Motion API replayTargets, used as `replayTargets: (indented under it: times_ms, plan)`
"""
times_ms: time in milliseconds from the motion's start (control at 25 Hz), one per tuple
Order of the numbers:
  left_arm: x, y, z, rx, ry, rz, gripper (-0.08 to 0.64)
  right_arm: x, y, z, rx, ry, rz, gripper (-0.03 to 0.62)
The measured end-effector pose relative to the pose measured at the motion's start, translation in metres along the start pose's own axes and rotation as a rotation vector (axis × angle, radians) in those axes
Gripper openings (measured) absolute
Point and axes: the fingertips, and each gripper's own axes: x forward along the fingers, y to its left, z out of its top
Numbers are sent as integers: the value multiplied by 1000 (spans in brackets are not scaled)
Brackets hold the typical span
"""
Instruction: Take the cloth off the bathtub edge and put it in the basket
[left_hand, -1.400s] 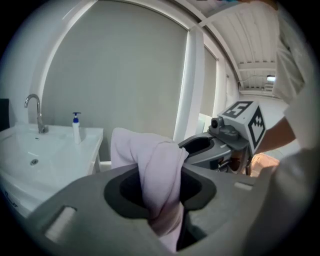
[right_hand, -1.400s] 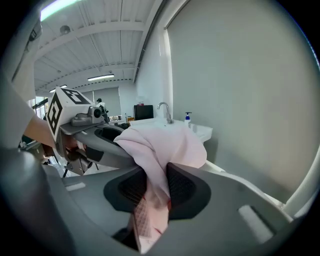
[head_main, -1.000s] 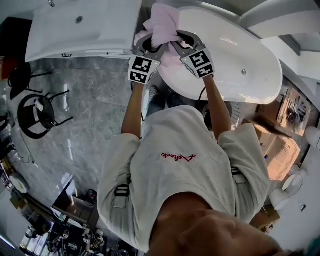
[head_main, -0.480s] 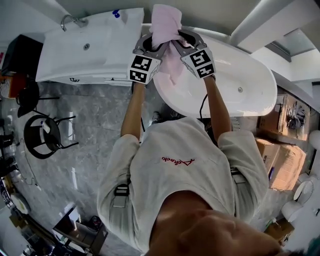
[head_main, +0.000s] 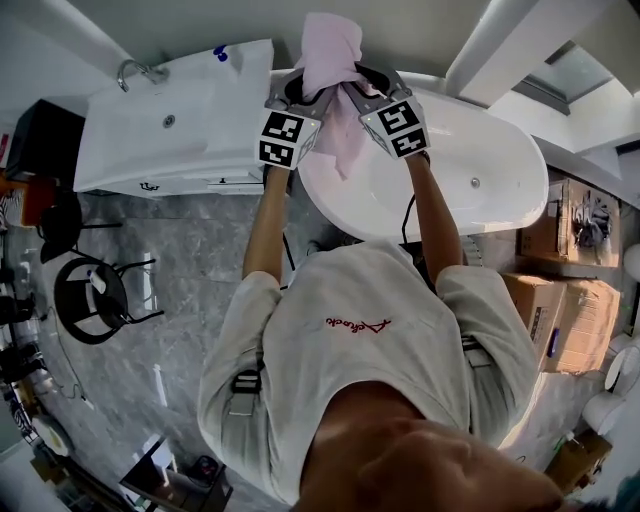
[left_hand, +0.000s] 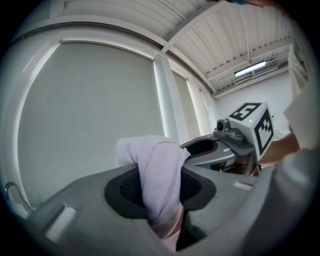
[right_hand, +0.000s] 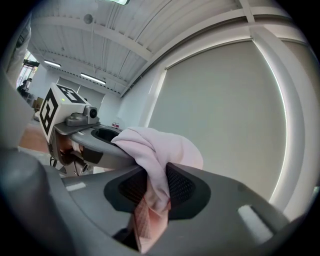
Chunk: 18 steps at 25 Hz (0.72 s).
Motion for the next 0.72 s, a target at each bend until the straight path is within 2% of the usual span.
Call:
replayTargets:
  times_ms: [200, 360, 720]
  plan:
    - [24, -30, 12, 5, -17, -77, 135, -30, -28, -9, 7, 16, -84, 107]
    - [47, -59, 25, 9, -51, -163, 135, -60, -54, -12, 15, 20, -197, 106]
    - [88, -136, 37, 11, -97, -450, 135, -137, -94, -39, 36, 105, -497, 106]
